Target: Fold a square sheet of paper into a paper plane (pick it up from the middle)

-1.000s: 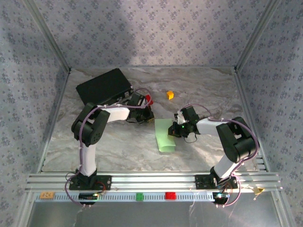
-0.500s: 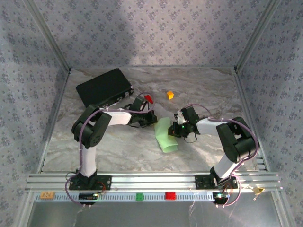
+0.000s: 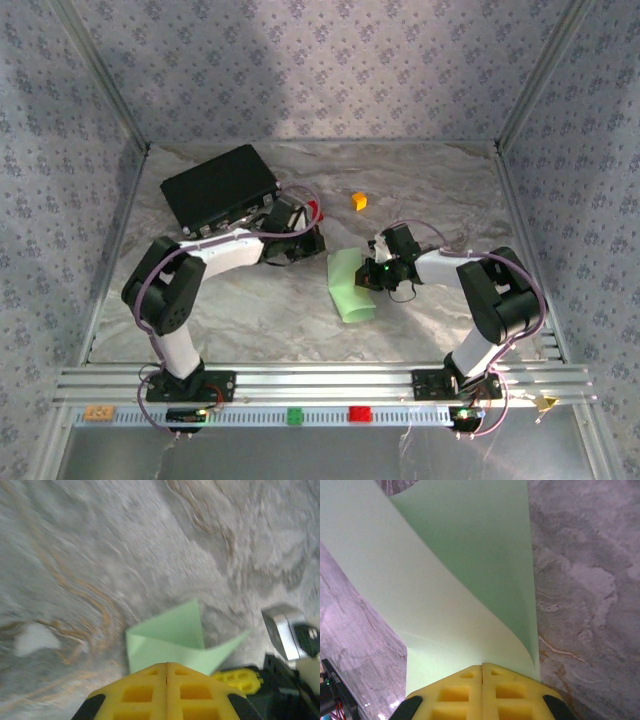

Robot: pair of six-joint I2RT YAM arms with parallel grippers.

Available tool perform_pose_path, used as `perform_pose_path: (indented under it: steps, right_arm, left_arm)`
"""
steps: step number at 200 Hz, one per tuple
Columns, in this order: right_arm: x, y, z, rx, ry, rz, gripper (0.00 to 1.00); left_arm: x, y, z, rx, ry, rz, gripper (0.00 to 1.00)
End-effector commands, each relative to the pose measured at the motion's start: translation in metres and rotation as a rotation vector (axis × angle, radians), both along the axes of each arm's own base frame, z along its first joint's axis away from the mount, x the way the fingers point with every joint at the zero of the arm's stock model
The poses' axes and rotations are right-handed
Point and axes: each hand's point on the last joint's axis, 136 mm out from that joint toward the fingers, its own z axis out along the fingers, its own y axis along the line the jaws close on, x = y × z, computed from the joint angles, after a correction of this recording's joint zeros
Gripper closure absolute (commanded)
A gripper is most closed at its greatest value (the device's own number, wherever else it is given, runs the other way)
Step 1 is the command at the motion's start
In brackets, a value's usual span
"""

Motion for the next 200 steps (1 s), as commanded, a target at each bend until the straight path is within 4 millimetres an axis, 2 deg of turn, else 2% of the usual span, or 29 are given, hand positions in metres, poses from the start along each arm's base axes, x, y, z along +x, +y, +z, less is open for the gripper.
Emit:
perform_pose_path:
  steps: [1,38,67,120,167,200]
  right_arm:
    - [-0.029,-0.032,-0.038,-0.166,0.133,-0.031,1.0]
    - [-0.029,-0.032,-0.038,-0.166,0.132,-0.032,1.0]
    - [-0.029,-0.032,-0.038,-0.166,0.132,-0.032,1.0]
    - [-0.03,-0.032,-0.039,-0.168,0.136,-0.033,1.0]
    - [-0.03,-0.032,-0.039,-0.168,0.137,-0.032,1.0]
    - [-0.03,-0.032,-0.04,-0.165,0.136,-0.028,1.0]
  left_arm:
    - [-0.03,-0.027,-0.003,-0.052,0.017,-0.154,1.0]
    - [-0.04,-0.033,-0.024,-0.068,0.076,-0.181,1.0]
    - [-0.037,-0.031,-0.042,-0.029,0.102,-0.164,1.0]
    - [-0.024,-0.003,-0.083,0.123,0.142,-0.078,1.0]
    - [0.006,0.017,-0.078,0.086,0.141,0.048,1.0]
    - [0.024,0.019,-0.07,0.075,0.137,0.083,1.0]
